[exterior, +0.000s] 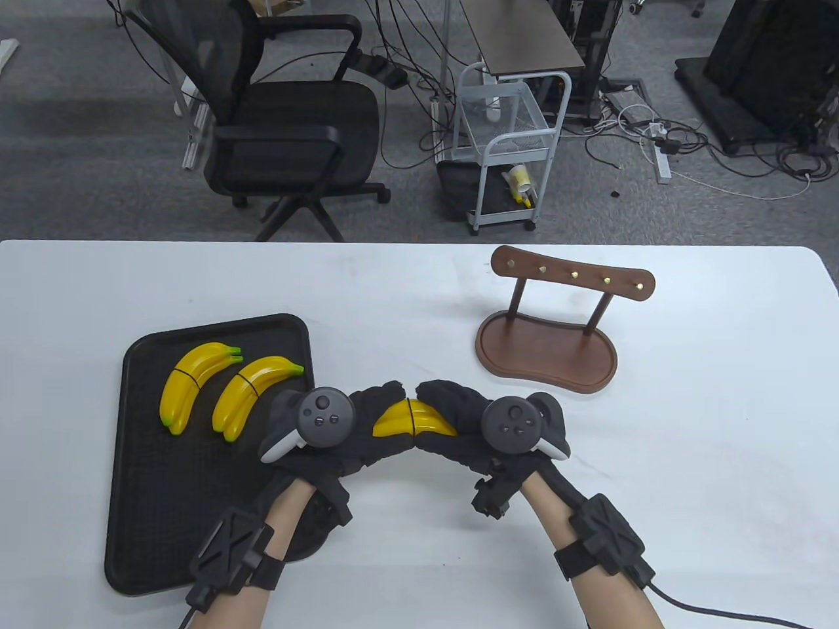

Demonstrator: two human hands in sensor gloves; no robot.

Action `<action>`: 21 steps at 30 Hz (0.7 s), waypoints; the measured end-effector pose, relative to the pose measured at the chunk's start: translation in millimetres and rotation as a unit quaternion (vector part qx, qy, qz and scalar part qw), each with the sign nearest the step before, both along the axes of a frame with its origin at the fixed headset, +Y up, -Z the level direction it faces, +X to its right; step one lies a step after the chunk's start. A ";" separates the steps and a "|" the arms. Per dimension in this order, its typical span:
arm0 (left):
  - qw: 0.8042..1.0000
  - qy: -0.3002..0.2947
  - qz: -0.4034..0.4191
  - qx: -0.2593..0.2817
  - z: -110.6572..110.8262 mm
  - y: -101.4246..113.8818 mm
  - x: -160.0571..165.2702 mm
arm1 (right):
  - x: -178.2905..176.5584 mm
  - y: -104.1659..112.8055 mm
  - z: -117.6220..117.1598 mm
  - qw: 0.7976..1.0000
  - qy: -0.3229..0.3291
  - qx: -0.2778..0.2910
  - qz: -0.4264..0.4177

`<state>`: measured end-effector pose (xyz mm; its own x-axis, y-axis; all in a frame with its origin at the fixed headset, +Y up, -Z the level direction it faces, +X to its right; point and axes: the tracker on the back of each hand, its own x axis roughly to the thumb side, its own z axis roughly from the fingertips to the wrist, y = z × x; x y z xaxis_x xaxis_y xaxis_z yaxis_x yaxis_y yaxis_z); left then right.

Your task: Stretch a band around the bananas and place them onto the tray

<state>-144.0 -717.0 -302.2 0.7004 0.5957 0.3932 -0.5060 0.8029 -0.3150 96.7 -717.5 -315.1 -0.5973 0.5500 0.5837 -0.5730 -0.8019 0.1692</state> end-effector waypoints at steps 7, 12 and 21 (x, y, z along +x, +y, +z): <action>0.997 0.018 0.060 -0.046 -4.3 -1.0 -8.8 | -0.6 3.5 1.6 1.000 -0.012 0.016 -0.016; 0.992 0.019 0.083 -0.092 -6.9 -5.5 -10.3 | -2.3 4.3 4.2 0.999 -0.019 0.045 0.002; 0.974 0.009 0.149 -0.171 -9.3 -12.7 -10.6 | -3.0 7.7 8.5 0.995 -0.040 0.095 0.006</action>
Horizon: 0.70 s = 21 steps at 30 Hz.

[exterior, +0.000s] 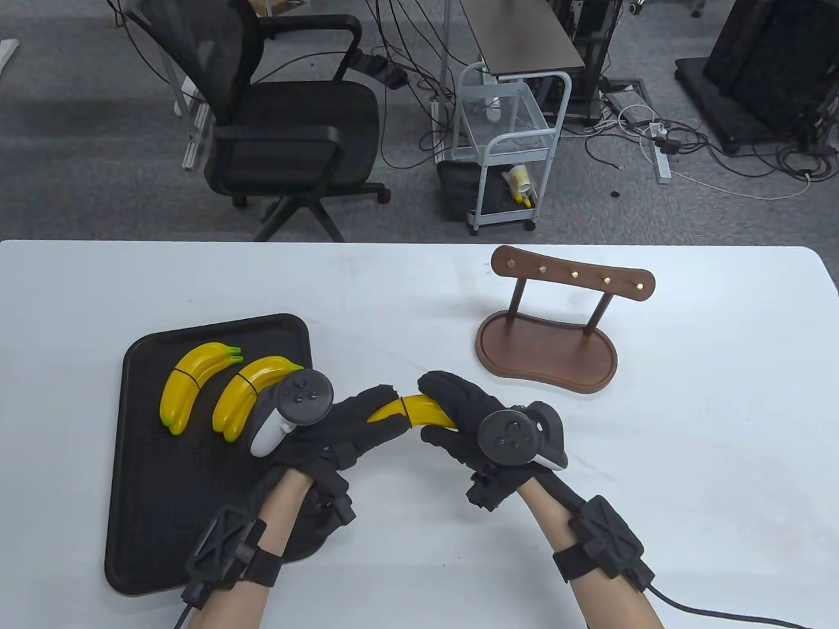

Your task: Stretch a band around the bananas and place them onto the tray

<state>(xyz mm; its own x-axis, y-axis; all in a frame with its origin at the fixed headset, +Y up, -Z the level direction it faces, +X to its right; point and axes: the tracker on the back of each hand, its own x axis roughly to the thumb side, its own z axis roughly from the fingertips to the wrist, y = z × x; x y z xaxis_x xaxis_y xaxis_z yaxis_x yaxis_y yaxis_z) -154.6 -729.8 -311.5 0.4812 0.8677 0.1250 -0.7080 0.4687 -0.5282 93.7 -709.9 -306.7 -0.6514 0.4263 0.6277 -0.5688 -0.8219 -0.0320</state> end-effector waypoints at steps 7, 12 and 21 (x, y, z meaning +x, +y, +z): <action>1.000 -0.010 -0.013 -0.012 0.2 -0.9 0.8 | -0.9 -1.4 0.4 1.000 -0.006 0.011 0.014; 1.000 -0.015 -0.012 -0.017 0.2 -2.5 2.3 | 0.3 0.4 0.1 1.000 -0.010 0.014 0.016; 0.999 0.003 -0.019 0.037 3.4 12.7 1.5 | 2.5 3.7 -1.4 1.000 -0.017 0.008 0.002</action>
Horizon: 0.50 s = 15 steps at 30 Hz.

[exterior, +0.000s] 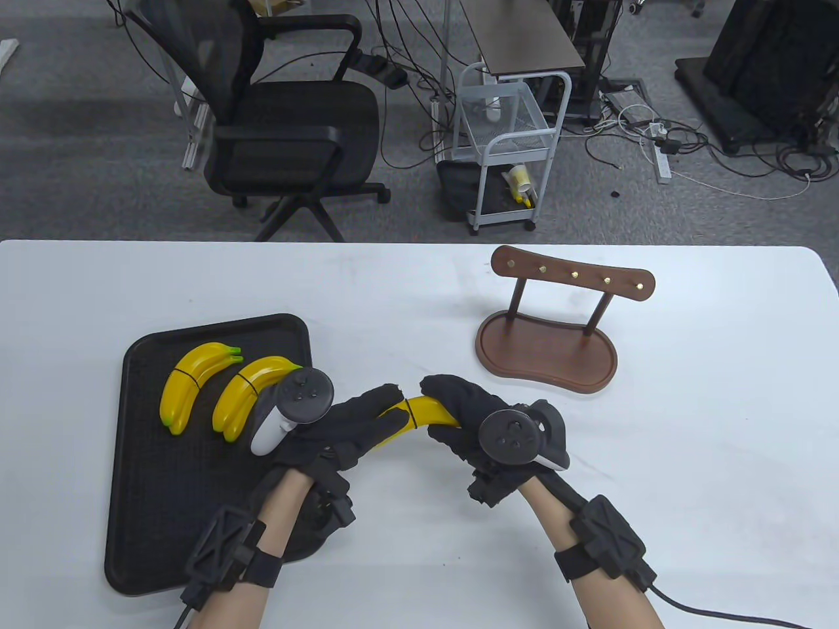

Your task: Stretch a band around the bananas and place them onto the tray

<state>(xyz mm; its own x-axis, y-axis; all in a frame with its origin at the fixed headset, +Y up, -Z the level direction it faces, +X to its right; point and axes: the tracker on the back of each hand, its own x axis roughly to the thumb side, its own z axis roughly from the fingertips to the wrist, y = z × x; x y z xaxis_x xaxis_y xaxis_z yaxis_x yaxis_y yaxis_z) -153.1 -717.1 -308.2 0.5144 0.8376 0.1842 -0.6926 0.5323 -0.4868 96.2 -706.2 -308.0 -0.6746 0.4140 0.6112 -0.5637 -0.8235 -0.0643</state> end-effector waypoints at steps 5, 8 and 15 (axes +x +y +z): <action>0.997 0.024 -0.028 0.065 4.5 12.0 -0.6 | 2.9 1.6 -2.8 1.000 -0.012 -0.022 -0.013; 0.993 0.030 -0.047 0.100 8.0 17.6 2.2 | 3.8 1.6 -4.7 0.999 -0.017 -0.044 -0.025; 0.973 0.039 -0.140 0.177 15.4 23.6 12.4 | 0.9 0.9 -5.6 0.996 -0.039 -0.079 -0.021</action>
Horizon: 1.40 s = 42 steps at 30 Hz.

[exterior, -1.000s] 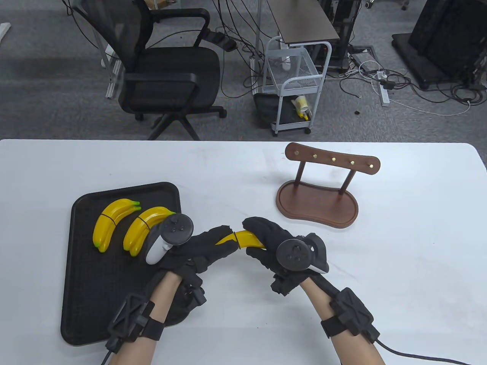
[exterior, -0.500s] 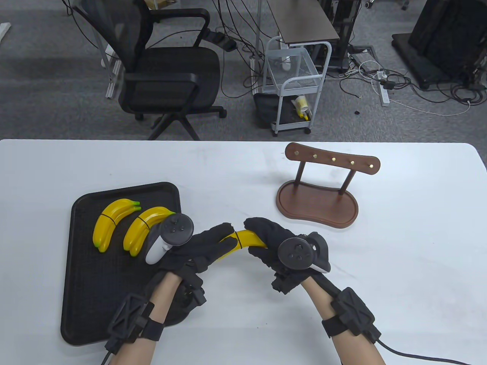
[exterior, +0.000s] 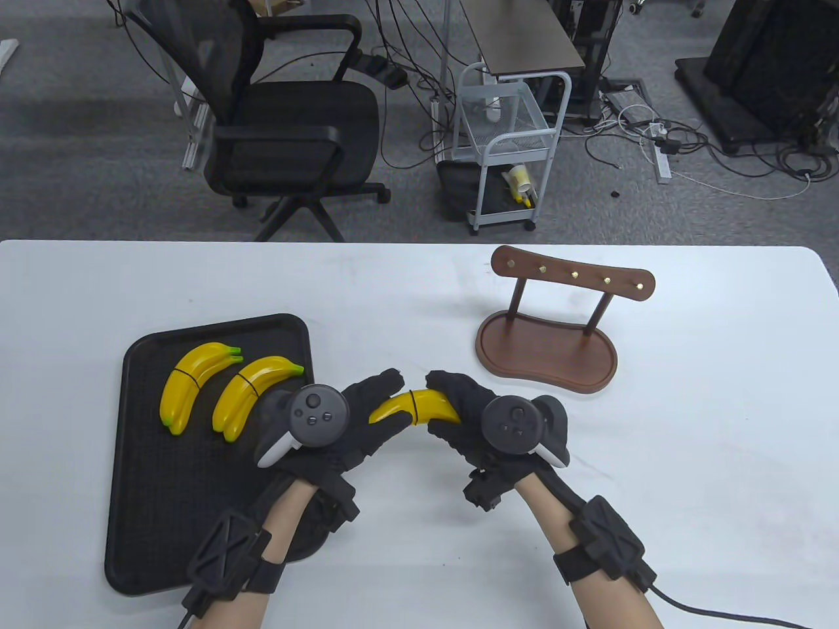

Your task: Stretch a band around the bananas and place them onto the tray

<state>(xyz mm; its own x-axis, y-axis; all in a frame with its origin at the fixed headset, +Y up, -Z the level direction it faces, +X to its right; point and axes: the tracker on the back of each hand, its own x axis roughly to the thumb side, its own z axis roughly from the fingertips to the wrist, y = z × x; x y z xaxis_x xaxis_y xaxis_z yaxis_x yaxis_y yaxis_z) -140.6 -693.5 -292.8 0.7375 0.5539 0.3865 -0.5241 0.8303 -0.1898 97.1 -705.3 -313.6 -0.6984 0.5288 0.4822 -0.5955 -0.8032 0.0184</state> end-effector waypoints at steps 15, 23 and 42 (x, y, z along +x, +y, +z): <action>0.994 0.020 -0.099 0.047 4.0 -6.8 11.8 | -2.7 -14.3 -4.5 0.998 0.016 -0.062 -0.014; 0.995 0.024 -0.085 0.041 4.1 -10.0 9.9 | 4.3 -20.8 -11.0 0.990 0.060 -0.112 -0.055; 0.990 0.131 -0.057 0.005 30.3 -19.5 -80.4 | 26.3 -10.1 -17.8 0.986 0.040 -0.112 -0.112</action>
